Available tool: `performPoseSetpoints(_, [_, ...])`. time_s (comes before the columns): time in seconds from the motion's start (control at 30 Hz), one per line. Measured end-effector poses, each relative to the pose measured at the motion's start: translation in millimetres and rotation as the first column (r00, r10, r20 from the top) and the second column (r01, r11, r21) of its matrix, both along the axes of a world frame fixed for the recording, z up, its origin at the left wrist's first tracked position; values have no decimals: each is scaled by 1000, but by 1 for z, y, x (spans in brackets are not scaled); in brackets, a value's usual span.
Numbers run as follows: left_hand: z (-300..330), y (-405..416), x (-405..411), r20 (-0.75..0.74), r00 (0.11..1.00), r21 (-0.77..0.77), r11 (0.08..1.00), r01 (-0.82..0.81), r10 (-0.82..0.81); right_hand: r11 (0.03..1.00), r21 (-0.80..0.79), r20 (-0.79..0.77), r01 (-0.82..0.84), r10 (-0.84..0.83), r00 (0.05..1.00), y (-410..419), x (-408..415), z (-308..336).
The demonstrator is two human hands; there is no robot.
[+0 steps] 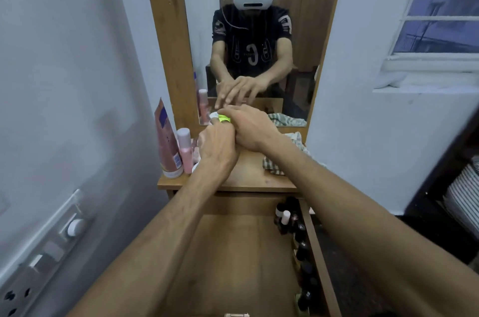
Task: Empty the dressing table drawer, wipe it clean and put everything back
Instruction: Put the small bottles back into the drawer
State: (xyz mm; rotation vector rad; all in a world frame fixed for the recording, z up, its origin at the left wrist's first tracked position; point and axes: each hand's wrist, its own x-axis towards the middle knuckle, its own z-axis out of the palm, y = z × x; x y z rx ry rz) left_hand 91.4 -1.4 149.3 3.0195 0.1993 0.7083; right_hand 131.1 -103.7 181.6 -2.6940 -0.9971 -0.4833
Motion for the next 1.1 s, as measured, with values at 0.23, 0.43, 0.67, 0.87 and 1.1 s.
performPoseSetpoints(0.23, [-14, 14, 13, -75, 997, -24, 1000, 3, -4, 973, -223, -30, -62, 57, 998, 18, 27, -7])
performPoseSetpoints(0.43, [-9, 11, 9, 16, 997, -3, 997, 73, -73, 995, -100, -109, 29, -40, 993, 15, 31, -9])
performPoseSetpoints(0.67, [-10, -3, -2, 166, 974, -111, 979, 173, -153, 982, 110, -180, 151, -130, 975, -26, 23, -13])
performPoseSetpoints(0.87, [-9, -23, -39, 333, 905, -222, 910, 350, -266, 960, 206, -224, 192, -145, 964, -69, 0, -25])
performPoseSetpoints(1.1, [-33, -55, -112, 319, 876, -463, 747, 478, -363, 933, 350, -260, 82, 13, 966, -109, -63, -21])
